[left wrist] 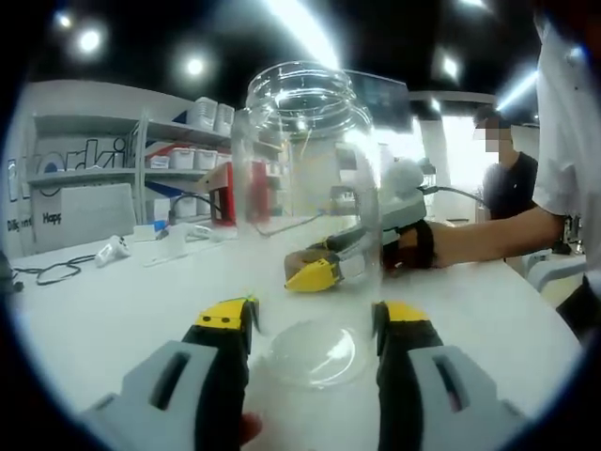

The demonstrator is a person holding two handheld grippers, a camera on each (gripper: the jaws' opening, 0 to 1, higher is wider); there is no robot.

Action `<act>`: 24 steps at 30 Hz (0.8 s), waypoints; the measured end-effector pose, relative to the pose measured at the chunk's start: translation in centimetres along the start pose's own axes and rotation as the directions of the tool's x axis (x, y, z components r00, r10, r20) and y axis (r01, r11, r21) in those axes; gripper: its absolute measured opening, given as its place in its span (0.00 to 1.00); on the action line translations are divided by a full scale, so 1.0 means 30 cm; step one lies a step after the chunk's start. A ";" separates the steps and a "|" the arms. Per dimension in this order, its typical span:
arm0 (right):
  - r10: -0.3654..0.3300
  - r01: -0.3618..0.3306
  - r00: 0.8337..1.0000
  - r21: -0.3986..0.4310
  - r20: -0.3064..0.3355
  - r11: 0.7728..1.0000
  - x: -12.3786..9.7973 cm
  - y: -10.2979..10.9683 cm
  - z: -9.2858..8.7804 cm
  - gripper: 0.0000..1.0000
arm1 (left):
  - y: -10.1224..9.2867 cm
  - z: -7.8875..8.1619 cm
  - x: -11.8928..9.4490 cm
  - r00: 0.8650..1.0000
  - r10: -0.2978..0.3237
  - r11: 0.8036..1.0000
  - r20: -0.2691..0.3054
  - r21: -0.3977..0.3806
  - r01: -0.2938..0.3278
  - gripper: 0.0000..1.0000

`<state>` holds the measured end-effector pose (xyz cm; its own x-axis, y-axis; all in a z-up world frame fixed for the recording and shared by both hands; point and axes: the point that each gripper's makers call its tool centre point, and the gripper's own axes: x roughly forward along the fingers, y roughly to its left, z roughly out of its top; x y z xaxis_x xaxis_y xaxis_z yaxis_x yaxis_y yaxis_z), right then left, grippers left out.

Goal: Clamp the coffee can twist off the lid put the lid on the table pick up the lid cover the can tighten the lid

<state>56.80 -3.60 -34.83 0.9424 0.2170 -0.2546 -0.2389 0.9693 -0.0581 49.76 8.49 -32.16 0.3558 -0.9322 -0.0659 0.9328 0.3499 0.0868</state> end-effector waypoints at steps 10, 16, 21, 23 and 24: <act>-0.027 0.026 0.997 0.015 0.071 1.000 -0.033 -0.028 0.051 0.57 | 0.001 -0.001 0.001 1.000 0.000 1.000 -0.001 0.000 0.000 0.44; -0.034 0.032 0.996 0.017 0.077 0.999 -0.044 -0.049 0.078 0.57 | 0.000 0.000 0.001 1.000 0.000 1.000 -0.001 -0.001 0.000 0.44; -0.028 0.027 0.995 0.011 0.097 1.000 -0.056 -0.058 0.143 0.57 | 0.001 0.000 0.001 1.000 0.000 1.000 -0.001 -0.001 0.000 0.44; -0.025 0.023 0.994 0.023 0.108 0.999 -0.061 -0.058 0.169 0.57 | 0.001 0.000 0.001 1.000 0.000 1.000 -0.001 -0.001 0.000 0.44; -0.019 0.016 0.994 0.026 0.110 1.000 -0.062 -0.054 0.179 0.57 | 0.000 0.000 0.001 1.000 0.000 1.000 -0.001 -0.001 0.000 0.44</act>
<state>56.69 -4.96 -29.06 0.9668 0.2103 -0.1453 -0.2178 0.9753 -0.0372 49.79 8.46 -32.16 0.3562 -0.9320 -0.0670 0.9327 0.3503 0.0862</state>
